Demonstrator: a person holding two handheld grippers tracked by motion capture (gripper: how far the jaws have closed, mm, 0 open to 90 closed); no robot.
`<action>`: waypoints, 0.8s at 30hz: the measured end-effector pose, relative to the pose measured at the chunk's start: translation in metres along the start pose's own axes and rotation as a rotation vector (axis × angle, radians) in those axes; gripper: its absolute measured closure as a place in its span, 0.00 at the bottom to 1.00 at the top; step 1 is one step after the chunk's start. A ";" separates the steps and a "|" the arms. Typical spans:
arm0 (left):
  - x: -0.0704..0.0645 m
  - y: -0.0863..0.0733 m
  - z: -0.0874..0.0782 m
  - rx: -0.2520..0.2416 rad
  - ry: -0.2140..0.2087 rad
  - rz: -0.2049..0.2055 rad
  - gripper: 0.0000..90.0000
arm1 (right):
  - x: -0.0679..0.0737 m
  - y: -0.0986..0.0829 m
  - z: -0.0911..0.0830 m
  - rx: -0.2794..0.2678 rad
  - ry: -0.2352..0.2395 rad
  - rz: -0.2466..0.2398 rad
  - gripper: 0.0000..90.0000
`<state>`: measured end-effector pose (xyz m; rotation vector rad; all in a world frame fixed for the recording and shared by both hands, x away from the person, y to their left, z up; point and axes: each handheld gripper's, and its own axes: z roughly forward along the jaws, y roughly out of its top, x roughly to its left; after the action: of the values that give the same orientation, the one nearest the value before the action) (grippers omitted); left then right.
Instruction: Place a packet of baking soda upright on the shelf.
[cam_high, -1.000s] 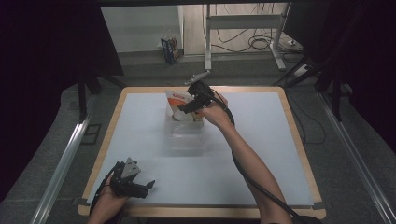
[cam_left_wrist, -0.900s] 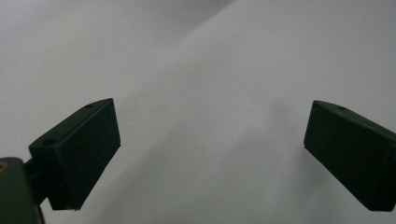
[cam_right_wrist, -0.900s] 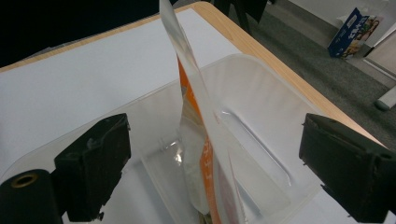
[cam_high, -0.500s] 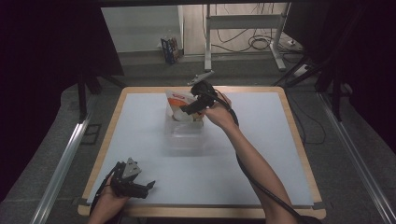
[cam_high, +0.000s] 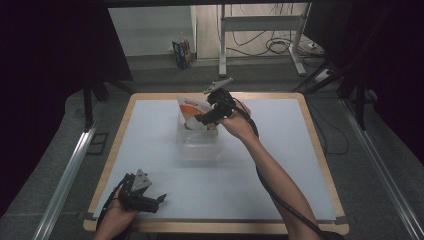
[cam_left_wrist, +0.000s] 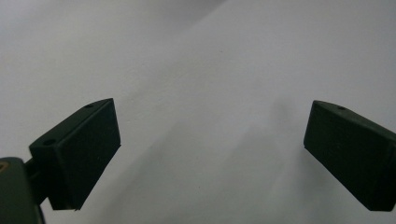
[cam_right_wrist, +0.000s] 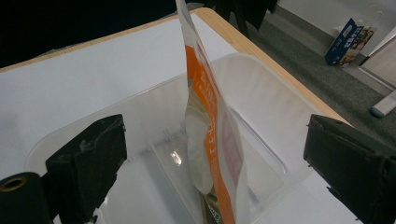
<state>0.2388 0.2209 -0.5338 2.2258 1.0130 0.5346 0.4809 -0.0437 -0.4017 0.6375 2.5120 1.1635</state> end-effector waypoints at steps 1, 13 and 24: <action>0.000 0.000 0.000 0.000 0.000 0.000 0.04 | 0.000 0.000 -0.001 -0.002 -0.002 -0.004 0.06; 0.000 0.000 0.000 0.003 -0.002 0.001 0.04 | 0.003 -0.006 -0.014 -0.018 -0.009 -0.026 0.06; 0.000 0.000 0.000 0.004 -0.003 0.002 0.04 | 0.007 -0.012 -0.026 -0.034 -0.016 -0.034 0.06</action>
<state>0.2391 0.2204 -0.5340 2.2307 1.0119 0.5305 0.4601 -0.0643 -0.3954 0.5916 2.4745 1.1812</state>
